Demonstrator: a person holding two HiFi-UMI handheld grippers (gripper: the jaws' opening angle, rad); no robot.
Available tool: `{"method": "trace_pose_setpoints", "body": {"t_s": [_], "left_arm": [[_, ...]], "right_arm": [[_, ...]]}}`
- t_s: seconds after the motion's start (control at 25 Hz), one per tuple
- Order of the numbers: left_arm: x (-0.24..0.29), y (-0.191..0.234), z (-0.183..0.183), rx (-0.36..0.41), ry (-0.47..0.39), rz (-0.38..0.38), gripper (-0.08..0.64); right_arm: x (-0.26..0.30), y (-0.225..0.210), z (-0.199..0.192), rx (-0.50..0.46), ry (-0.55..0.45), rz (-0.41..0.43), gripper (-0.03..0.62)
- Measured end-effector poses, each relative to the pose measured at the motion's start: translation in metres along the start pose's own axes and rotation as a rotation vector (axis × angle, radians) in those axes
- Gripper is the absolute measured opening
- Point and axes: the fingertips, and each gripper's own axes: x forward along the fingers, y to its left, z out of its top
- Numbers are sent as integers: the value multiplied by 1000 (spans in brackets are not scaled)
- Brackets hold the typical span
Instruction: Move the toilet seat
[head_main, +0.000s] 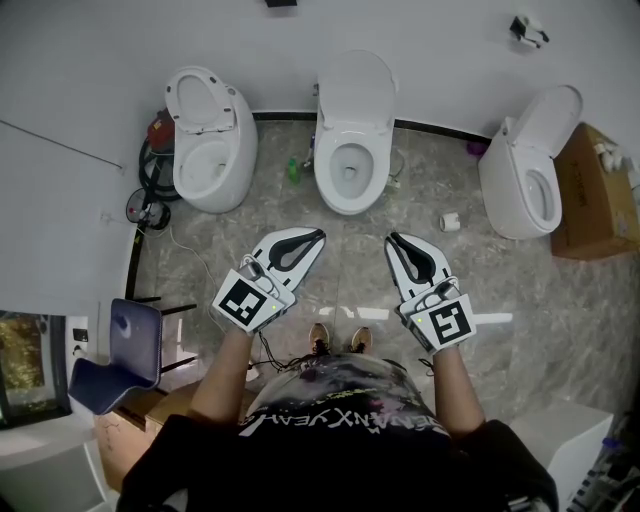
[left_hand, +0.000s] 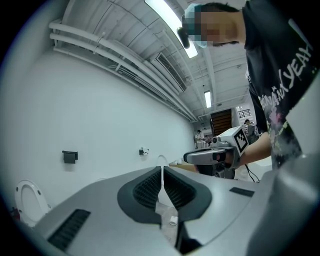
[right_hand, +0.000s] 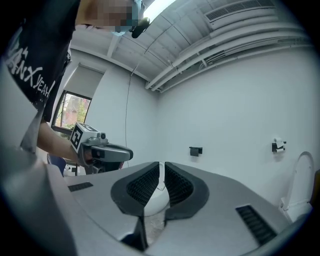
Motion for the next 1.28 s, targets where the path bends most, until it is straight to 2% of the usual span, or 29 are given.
{"method": "trace_pose_setpoints", "body": {"t_s": [0.08,0.24,0.4,0.52,0.6,0.68,0.84,0.96,1.08,1.28], "left_arm": [[-1,0,-1,-2,2,-3,42],[0,-2,-3,-4,12,-16,127],[0,-1,-4,-3,8,-12,177],[0,1,-5,-7,9,-5,252],[0,2,-7,1,14,-6,327],[-1,2,-8,19,19,-7,371],[-2,0,-14,35,37,-21,445],[-3,-4,-19,50,67,-47,483],[-3,-7,-22,63,81,-56,505],[-1,-9,-22,72,84,-46,508]], "right_arm": [[0,1,-1,9,2,6,51],[-2,0,0,15,-14,11,117],[-3,0,-1,24,-11,16,192],[-2,1,-2,28,-10,24,269],[-2,3,-2,25,0,42,300],[-1,6,-3,13,16,49,335],[2,7,-4,-2,5,58,479],[4,11,-6,-7,20,74,553],[5,12,-10,-17,35,83,583],[2,11,-13,-25,37,84,584]]}}
